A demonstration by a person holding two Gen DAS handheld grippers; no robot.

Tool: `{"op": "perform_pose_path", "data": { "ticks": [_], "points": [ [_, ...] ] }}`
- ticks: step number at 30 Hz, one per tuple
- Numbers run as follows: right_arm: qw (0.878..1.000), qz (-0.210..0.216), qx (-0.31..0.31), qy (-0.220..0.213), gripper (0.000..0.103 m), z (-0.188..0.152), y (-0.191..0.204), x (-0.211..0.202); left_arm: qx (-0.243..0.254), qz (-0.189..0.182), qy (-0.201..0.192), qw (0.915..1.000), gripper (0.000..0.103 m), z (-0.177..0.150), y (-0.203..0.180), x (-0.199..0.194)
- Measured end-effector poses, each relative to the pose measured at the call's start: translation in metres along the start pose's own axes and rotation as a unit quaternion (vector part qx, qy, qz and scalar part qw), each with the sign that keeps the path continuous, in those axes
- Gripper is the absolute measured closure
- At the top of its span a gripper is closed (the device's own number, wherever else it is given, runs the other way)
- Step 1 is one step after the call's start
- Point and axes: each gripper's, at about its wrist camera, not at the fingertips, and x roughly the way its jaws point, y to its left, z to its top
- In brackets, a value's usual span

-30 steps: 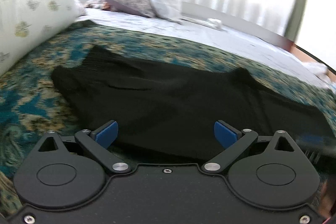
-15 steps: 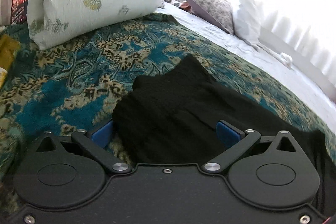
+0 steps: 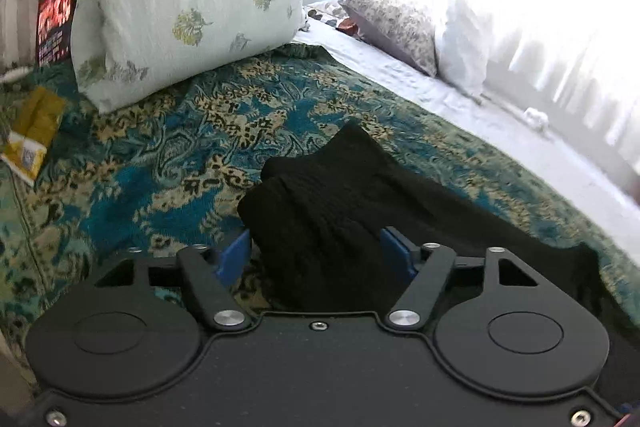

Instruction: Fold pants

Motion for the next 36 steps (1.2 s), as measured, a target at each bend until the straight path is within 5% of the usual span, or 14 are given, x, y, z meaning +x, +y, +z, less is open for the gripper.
{"op": "perform_pose_path", "data": {
  "ticks": [1, 2, 5, 10, 15, 17, 21, 23, 24, 27, 32, 33, 35, 36],
  "points": [
    [1.0, 0.0, 0.0, 0.0, 0.01, 0.0, 0.0, 0.0, -0.001, 0.002, -0.001, 1.0, 0.056, 0.0, 0.0, 0.002],
    [1.0, 0.0, 0.0, 0.0, 0.01, 0.0, 0.0, 0.0, 0.005, 0.013, 0.0, 0.9999, 0.09, 0.002, -0.001, 0.004],
    [1.0, 0.0, 0.0, 0.0, 0.01, 0.0, 0.0, 0.0, 0.044, -0.009, -0.019, 0.9988, 0.093, 0.017, -0.011, -0.001],
    [1.0, -0.002, -0.002, 0.0, 0.01, 0.0, 0.001, 0.0, 0.06, -0.121, -0.114, 0.9843, 0.093, 0.048, -0.022, -0.033],
    [1.0, -0.002, -0.003, 0.0, 0.01, 0.0, 0.002, 0.0, 0.051, -0.076, -0.063, 0.9938, 0.092, 0.032, -0.011, 0.009],
    [1.0, -0.002, -0.002, 0.0, 0.01, 0.0, 0.002, 0.0, 0.048, -0.057, -0.039, 0.9965, 0.085, 0.015, -0.001, 0.024],
    [1.0, -0.002, -0.003, 0.0, 0.01, 0.001, 0.002, 0.0, 0.026, -0.038, -0.051, 0.9977, 0.06, 0.004, 0.011, 0.026],
    [1.0, -0.001, -0.002, 0.0, 0.01, 0.001, 0.002, 0.0, 0.003, -0.026, -0.057, 0.998, 0.027, 0.008, 0.018, 0.027],
    [1.0, -0.001, -0.002, 0.0, 0.01, 0.0, 0.002, 0.0, -0.009, -0.017, -0.059, 0.998, 0.021, 0.008, 0.022, 0.028],
    [1.0, -0.002, -0.003, -0.001, 0.01, 0.0, 0.002, -0.001, -0.045, -0.012, -0.026, 0.9986, 0.016, 0.01, 0.034, 0.041],
    [1.0, 0.0, -0.002, -0.002, 0.01, 0.0, 0.002, -0.001, -0.065, -0.065, -0.006, 0.9958, 0.011, 0.013, 0.037, 0.05],
    [1.0, 0.001, -0.001, -0.003, 0.01, 0.0, 0.002, -0.002, -0.063, -0.077, -0.001, 0.995, 0.014, 0.013, 0.035, 0.053],
    [1.0, 0.005, 0.002, -0.004, 0.009, 0.001, 0.001, -0.004, -0.063, -0.085, 0.01, 0.9943, 0.07, 0.012, 0.028, 0.059],
    [1.0, 0.015, 0.007, 0.001, 0.009, 0.003, -0.002, -0.005, -0.063, -0.061, 0.015, 0.996, 0.077, 0.013, 0.024, 0.06]
  ]
}}
